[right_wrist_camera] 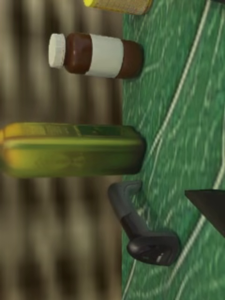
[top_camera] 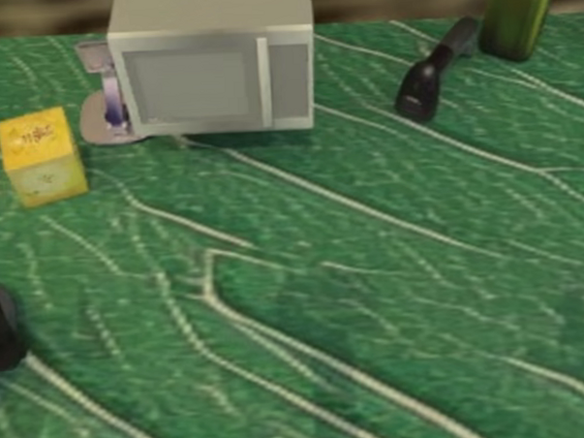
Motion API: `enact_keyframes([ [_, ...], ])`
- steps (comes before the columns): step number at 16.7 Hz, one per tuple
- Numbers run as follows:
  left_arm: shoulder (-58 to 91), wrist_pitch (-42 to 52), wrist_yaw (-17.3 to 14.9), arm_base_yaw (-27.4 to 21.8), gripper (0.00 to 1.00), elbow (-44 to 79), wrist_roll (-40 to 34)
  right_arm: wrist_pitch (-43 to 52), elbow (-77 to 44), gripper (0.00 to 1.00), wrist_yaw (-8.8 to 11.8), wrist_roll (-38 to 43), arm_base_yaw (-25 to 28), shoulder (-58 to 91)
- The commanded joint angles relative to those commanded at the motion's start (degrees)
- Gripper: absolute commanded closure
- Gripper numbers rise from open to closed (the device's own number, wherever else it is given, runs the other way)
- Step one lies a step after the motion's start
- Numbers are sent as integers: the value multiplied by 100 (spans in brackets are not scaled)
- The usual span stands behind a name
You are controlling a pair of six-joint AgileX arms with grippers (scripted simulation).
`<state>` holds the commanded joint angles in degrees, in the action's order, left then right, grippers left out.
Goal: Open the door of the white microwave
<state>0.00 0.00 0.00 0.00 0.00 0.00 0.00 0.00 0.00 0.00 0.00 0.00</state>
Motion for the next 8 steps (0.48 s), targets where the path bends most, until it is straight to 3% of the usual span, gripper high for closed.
enact_keyframes([
  [4,175,74,55,-45,0,158,-56,0,0,0,0,0,0,0],
  [8,1247,462,320,-363,0,1094,-373,0,0,0,0,0,0,0],
])
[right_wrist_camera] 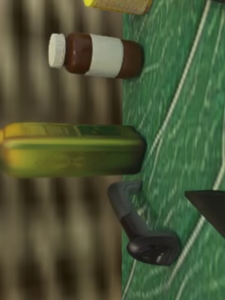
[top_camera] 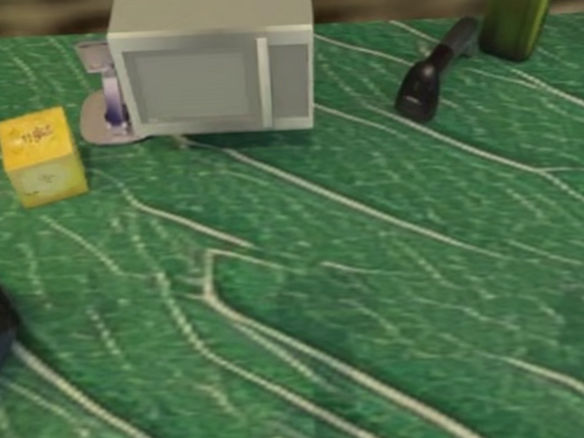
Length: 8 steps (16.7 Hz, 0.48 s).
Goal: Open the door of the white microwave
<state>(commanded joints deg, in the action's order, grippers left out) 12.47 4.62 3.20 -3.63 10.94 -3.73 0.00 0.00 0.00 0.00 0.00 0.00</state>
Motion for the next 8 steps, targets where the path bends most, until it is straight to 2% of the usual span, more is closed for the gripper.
enact_keyframes([
  [8,4085,1248,761,-1323,0,3451,-1080,0,0,0,0,0,0,0],
])
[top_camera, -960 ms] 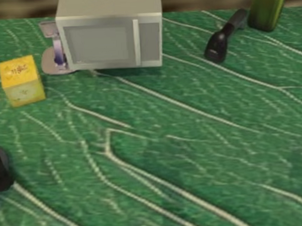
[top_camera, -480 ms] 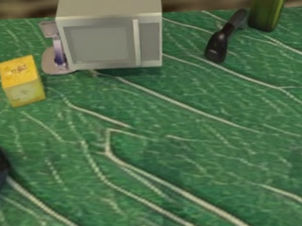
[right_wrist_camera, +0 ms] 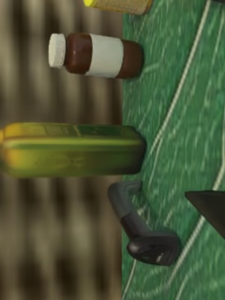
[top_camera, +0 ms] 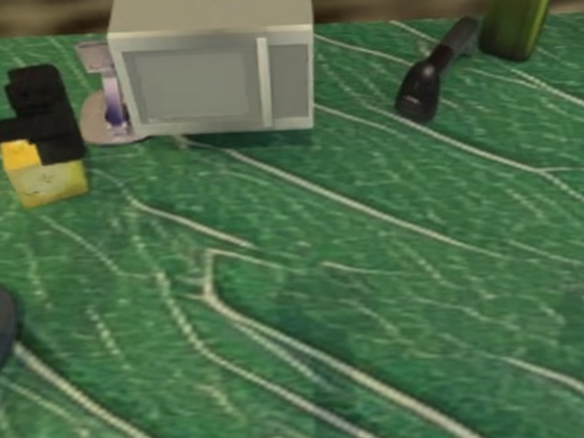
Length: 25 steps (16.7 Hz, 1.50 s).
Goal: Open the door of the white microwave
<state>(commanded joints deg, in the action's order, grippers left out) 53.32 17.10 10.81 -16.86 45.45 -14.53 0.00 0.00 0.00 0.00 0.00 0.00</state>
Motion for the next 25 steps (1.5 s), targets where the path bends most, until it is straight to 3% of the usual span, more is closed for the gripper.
enact_keyframes([
  [7,3874,1105,665,-1217,0,3166,-961,0,0,0,0,0,0,0],
  [12,5683,1637,1003,-1745,0,4598,-1413,0,0,0,0,0,0,0],
  [21,6123,1744,1077,-1836,0,4938,-1509,0,0,0,0,0,0,0],
  [25,6794,1315,970,-1674,0,5208,-1352,0,0,0,0,0,0,0],
])
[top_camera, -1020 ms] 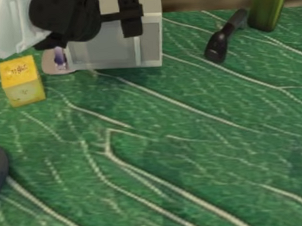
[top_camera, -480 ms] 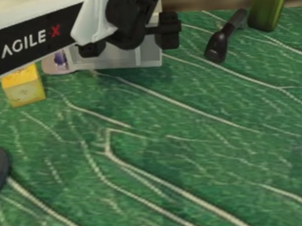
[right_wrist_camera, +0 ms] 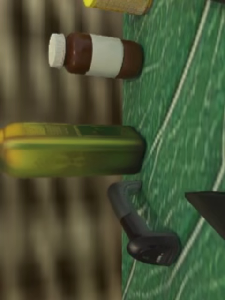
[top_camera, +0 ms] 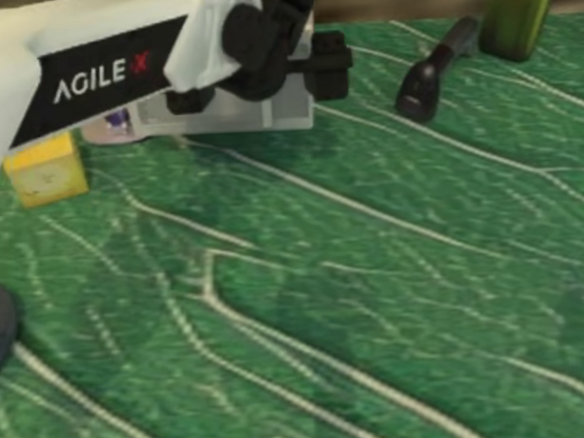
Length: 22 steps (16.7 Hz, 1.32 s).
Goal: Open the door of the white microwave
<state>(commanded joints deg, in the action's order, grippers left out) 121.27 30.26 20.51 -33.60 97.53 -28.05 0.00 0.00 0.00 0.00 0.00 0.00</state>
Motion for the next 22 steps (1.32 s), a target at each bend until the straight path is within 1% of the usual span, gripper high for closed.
enact_keyframes([
  [3,497,-361,-97,150,0,193,132,0,0,0,0,0,0,0],
  [7,544,-406,-110,170,0,212,150,0,0,0,0,0,0,0],
  [20,544,-406,-110,170,98,212,150,0,0,0,0,0,0,0],
  [21,544,-406,-110,170,100,212,150,0,0,0,0,0,0,0],
  [22,544,-406,-110,170,100,212,150,0,0,0,0,0,0,0],
])
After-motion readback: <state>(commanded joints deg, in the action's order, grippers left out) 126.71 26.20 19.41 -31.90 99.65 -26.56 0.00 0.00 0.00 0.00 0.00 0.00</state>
